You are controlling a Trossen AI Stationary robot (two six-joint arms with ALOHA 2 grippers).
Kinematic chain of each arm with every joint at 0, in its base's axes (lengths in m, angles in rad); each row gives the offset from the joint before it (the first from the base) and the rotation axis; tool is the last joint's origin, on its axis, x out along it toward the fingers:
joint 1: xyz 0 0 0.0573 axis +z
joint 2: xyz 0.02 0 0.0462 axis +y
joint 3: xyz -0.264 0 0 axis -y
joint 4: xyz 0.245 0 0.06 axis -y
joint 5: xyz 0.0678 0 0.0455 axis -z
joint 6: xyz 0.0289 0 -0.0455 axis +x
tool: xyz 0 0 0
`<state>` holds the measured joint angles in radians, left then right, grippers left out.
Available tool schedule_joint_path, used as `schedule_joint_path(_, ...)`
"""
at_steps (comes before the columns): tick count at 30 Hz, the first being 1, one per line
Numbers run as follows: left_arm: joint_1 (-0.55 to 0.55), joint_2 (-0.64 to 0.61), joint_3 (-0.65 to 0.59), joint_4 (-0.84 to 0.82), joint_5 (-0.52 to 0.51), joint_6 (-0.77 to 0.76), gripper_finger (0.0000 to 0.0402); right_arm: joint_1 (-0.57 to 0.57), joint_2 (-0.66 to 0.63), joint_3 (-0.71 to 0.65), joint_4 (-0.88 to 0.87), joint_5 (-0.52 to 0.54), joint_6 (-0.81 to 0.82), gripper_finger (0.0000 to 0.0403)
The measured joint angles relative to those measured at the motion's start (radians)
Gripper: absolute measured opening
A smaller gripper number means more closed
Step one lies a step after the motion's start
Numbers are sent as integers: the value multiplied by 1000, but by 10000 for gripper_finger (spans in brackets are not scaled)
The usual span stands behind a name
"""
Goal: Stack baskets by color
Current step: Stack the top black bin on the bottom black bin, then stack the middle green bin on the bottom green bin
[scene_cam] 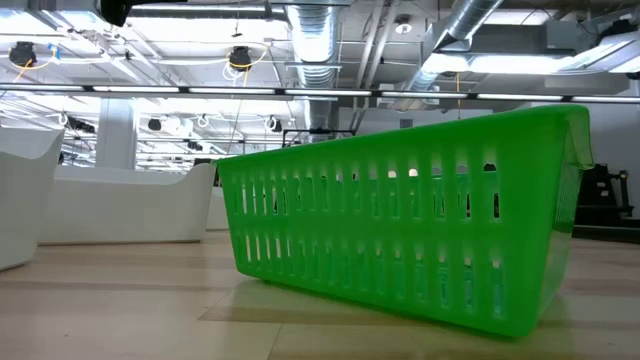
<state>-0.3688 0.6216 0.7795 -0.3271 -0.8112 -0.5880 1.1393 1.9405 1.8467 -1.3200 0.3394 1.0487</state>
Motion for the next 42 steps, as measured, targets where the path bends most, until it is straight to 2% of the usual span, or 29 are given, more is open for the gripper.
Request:
schedule_joint_path(3,0,0,0,0,2,0,254,-4,13,-30,26,-33,14,29)
schedule_joint_path(5,0,0,0,0,14,0,254,-10,16,-72,59,-59,31,10)
schedule_joint_path(10,0,0,0,0,49,1,254,-29,14,-186,111,-77,128,27)
schedule_joint_path(14,0,0,0,0,75,1,254,-39,14,-254,147,-94,156,21)
schedule_joint_path(18,0,0,0,1,98,9,254,-48,13,-262,159,-138,155,7)
schedule_joint_path(21,0,0,0,6,119,11,254,-60,8,-219,151,-152,126,5)
schedule_joint_path(23,0,-1,0,14,145,11,254,-83,3,-156,116,-133,84,9)
schedule_joint_path(25,0,-1,0,32,178,17,254,-112,3,-81,53,-55,27,16)
schedule_joint_path(28,0,-5,3,72,237,46,254,-187,1,24,-15,125,-87,26)
schedule_joint_path(31,0,-9,25,76,296,71,254,-281,1,99,-106,334,-119,35)
schedule_joint_path(32,0,-9,32,75,316,82,254,-317,1,117,-124,370,-154,40)
schedule_joint_path(34,0,-10,47,73,356,113,254,-403,-2,129,-130,376,-285,55)
schedule_joint_path(37,0,-22,67,72,413,158,254,-536,4,124,-129,332,-460,85)
schedule_joint_path(42,0,-50,76,66,479,245,254,-767,14,25,19,124,-760,141)
